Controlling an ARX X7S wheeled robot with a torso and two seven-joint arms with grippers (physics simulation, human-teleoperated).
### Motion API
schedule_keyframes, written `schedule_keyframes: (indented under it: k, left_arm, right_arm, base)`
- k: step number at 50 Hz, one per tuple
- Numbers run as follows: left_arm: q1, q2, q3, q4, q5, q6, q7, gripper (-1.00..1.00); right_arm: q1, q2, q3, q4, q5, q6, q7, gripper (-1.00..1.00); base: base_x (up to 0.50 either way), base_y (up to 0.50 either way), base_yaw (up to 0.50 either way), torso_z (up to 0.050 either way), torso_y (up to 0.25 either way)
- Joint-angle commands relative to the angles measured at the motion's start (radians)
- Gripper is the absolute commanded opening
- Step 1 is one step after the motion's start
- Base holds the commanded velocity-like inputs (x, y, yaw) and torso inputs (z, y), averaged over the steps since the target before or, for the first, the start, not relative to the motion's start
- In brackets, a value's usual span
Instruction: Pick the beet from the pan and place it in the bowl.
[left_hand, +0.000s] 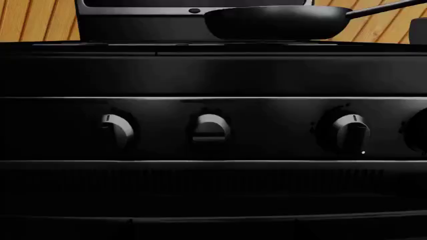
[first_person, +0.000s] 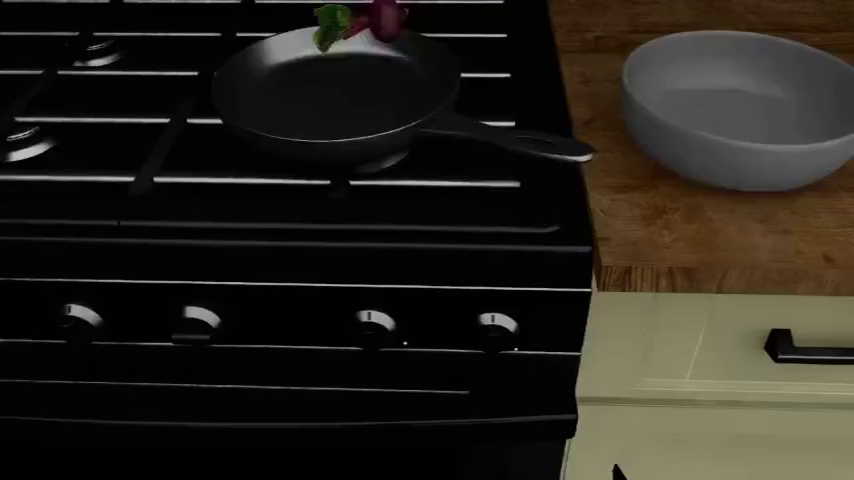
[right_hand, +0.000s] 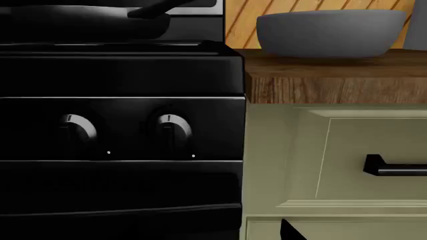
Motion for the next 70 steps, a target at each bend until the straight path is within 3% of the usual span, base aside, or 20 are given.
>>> schedule_keyframes:
  k: [1,21,30,40,42,43,51,53,54,56,57,59,62,64,70]
  left_arm:
    - [0.000,-0.015,0.017,0.007,-0.015,-0.007,-0.017,1.00]
    - [-0.008,-0.062,0.074,-0.008,-0.059,-0.002,-0.072,1.00]
    - [-0.005,-0.094,0.084,0.143,-0.048,-0.093,-0.100,1.00]
    - [-0.101,-0.166,0.077,0.600,0.008,-0.459,-0.117,1.00]
    - [-0.174,-0.180,0.061,0.717,0.009,-0.596,-0.110,1.00]
    - [-0.161,-0.184,0.056,0.721,0.009,-0.565,-0.112,1.00]
    - [-0.608,-0.225,0.000,1.047,-0.059,-1.198,-0.070,1.00]
    - [-0.715,-0.244,-0.034,1.047,-0.192,-1.310,-0.115,1.00]
    - [-0.790,-0.303,-0.046,1.047,-0.342,-1.365,-0.244,1.00]
    - [-0.914,-0.347,-0.132,1.047,-0.642,-1.492,-0.464,1.00]
    - [-0.966,-0.329,-0.176,1.046,-0.771,-1.558,-0.502,1.00]
    - [-1.049,-0.350,-0.204,0.954,-0.963,-1.570,-0.655,1.00]
    - [-1.139,-0.370,-0.206,0.836,-1.145,-1.569,-0.803,1.00]
    - [-1.164,-0.369,-0.207,0.763,-1.207,-1.564,-0.842,1.00]
    - [-1.250,-0.410,-0.178,0.601,-1.344,-1.558,-0.977,1.00]
  right_arm:
    - [0.002,0.012,-0.016,0.004,0.012,-0.003,0.016,1.00]
    - [0.010,0.061,-0.074,0.017,0.060,0.000,0.073,1.00]
    - [0.017,0.090,-0.066,-0.106,0.086,0.074,0.091,1.00]
    - [0.159,0.135,-0.055,-0.538,0.150,0.472,0.110,1.00]
    - [0.246,0.143,-0.033,-0.653,0.196,0.648,0.123,1.00]
    - [0.284,0.144,-0.019,-0.696,0.222,0.719,0.127,1.00]
    - [0.832,0.110,0.157,-0.971,0.462,1.442,0.195,1.00]
    - [0.943,0.095,0.187,-0.974,0.480,1.542,0.207,1.00]
    - [1.001,0.101,0.207,-0.950,0.542,1.570,0.249,1.00]
    - [1.088,0.151,0.255,-0.863,0.824,1.570,0.477,1.00]
    - [1.132,0.180,0.262,-0.822,0.974,1.570,0.605,1.00]
    - [1.201,0.208,0.256,-0.752,1.146,1.568,0.751,1.00]
    - [1.263,0.209,0.236,-0.651,1.237,1.562,0.852,1.00]
    - [1.291,0.194,0.242,-0.539,1.285,1.561,0.920,1.00]
    - [1.367,0.228,0.161,-0.421,1.226,1.514,0.898,1.00]
  base:
    - [0.00,0.00,0.00,0.000,0.000]
    - [0.00,0.00,0.00,0.000,0.000]
    - [0.00,0.00,0.00,0.000,0.000]
    - [0.00,0.00,0.00,0.000,0.000]
    - [0.00,0.00,0.00,0.000,0.000]
    - [0.00,0.00,0.00,0.000,0.000]
    - [0.00,0.00,0.00,0.000,0.000]
    - [0.00,0.00,0.00,0.000,0.000]
    - [0.00,0.00,0.00,0.000,0.000]
    - [0.00,0.00,0.00,0.000,0.000]
    - [0.00,0.00,0.00,0.000,0.000]
    - [0.00,0.00,0.00,0.000,0.000]
    - [0.00,0.00,0.00,0.000,0.000]
    - [0.00,0.00,0.00,0.000,0.000]
    - [0.00,0.00,0.00,0.000,0.000]
